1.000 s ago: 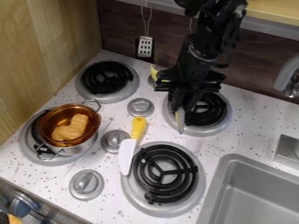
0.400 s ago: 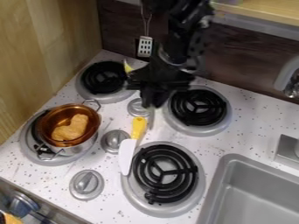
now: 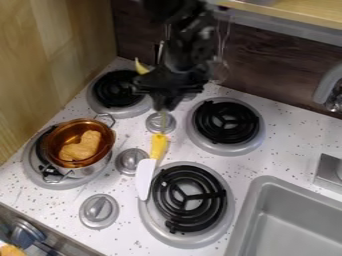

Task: Move the spoon to the upper left burner

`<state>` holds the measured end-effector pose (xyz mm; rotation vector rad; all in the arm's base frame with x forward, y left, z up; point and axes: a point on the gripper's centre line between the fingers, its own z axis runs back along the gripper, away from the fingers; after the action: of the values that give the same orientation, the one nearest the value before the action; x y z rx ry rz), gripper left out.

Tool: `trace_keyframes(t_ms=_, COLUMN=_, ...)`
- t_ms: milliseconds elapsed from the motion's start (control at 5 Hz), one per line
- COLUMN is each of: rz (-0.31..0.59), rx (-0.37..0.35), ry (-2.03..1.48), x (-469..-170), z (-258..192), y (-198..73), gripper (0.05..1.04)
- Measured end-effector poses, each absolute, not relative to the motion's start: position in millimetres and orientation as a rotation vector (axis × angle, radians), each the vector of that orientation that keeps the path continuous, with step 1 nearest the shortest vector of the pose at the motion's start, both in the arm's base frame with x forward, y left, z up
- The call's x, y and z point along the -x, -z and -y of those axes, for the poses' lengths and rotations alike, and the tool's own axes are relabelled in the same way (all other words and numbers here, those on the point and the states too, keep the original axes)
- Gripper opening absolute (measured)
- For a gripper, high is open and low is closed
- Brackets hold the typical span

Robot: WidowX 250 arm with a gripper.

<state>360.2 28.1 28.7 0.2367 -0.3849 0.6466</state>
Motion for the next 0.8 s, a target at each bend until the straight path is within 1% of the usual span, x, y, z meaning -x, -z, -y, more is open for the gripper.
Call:
trace_keyframes(t_ms=200, rz=0.355, rx=-0.254, ry=-0.572, x=-367, z=-40, y=-13, gripper=0.227)
trace_keyframes(t_ms=400, rz=0.341, rx=-0.268, ry=-0.541, x=-368, z=-56, y=-4, gripper=0.227)
trace_keyframes(t_ms=600, rz=0.348, rx=-0.276, ry=-0.494, x=-378, z=-66, y=0, gripper=0.227)
trace_keyframes(t_ms=800, rz=0.354, rx=-0.263, ry=-0.471, x=-385, z=-79, y=9, gripper=0.227)
